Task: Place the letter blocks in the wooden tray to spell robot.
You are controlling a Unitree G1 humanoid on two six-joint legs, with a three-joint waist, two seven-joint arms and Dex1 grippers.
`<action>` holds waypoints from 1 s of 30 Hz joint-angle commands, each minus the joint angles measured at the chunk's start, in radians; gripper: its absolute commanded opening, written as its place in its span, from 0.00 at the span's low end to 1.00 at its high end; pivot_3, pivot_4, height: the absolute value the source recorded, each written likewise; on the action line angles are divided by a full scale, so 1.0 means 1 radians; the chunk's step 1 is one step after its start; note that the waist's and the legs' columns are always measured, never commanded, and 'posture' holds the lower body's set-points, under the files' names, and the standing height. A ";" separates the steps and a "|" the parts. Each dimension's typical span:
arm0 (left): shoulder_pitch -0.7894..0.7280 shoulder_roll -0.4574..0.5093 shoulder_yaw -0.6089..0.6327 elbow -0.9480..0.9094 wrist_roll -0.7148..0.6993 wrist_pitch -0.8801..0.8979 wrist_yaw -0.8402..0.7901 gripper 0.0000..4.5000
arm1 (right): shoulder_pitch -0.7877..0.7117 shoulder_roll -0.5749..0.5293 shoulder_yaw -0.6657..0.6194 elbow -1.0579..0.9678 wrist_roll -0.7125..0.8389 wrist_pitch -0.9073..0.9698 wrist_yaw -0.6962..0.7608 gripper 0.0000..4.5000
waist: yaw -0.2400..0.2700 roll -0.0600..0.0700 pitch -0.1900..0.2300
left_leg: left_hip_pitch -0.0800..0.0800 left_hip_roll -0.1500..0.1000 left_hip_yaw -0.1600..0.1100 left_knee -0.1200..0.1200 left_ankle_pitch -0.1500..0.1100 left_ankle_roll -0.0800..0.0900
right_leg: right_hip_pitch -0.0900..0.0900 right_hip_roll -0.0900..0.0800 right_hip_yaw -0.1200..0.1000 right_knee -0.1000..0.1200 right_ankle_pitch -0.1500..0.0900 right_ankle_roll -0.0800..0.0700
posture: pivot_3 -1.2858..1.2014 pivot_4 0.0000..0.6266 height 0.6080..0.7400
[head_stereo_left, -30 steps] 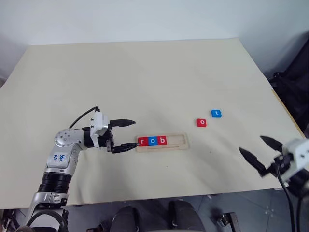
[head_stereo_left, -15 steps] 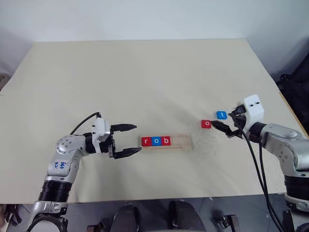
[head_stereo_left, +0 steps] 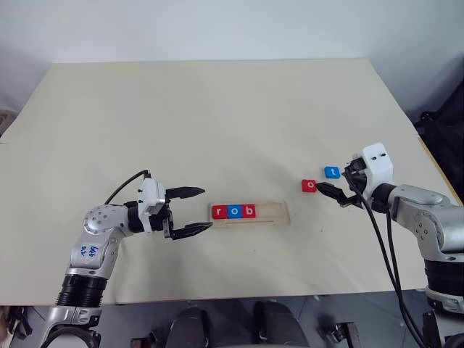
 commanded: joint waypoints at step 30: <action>-0.020 -0.011 0.022 -0.008 -0.004 -0.031 0.022 1.00 | -0.033 0.063 -0.077 -0.091 0.020 0.120 -0.092 0.99 | -0.004 0.000 0.000 | 0.000 0.000 0.001 0.000 0.000 0.000 | 0.000 0.000 0.000 0.000 0.000 0.000 | 0.52 0.24 1.00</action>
